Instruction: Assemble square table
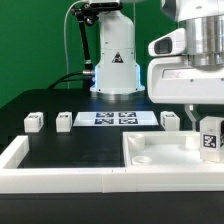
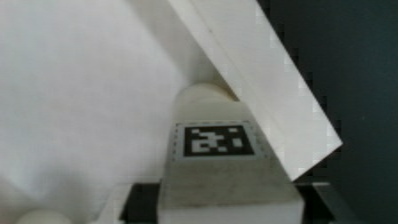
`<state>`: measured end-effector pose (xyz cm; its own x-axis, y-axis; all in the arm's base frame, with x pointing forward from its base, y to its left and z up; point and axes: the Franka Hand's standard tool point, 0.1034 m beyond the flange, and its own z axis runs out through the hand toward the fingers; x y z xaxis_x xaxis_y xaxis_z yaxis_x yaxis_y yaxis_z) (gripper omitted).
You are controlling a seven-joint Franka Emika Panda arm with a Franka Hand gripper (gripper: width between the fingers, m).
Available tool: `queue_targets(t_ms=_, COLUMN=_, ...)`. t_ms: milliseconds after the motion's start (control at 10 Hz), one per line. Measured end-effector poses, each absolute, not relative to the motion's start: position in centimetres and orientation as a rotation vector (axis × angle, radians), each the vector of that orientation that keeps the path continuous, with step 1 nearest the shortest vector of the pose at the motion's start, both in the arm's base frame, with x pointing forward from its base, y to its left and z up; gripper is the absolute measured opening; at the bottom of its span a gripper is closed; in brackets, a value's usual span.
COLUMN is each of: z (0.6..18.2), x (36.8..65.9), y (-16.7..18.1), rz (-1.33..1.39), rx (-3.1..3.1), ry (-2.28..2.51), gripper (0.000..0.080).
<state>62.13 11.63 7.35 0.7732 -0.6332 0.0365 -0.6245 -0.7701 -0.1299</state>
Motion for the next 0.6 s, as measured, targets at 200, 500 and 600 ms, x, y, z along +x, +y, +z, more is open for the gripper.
queue_targets(t_ms=200, z=7.29, x=62.02, y=11.72, rz=-0.098, rx=-2.712, ry=1.325, gripper=0.0291)
queue_targets(t_ms=500, z=7.25, x=61.95, y=11.89, rz=-0.056, rx=-2.458, ry=1.734, gripper=0.0291)
queue_targets(t_ms=600, z=7.24, x=61.99, y=11.88, rz=-0.040, rx=-2.411, ry=1.798, gripper=0.0291)
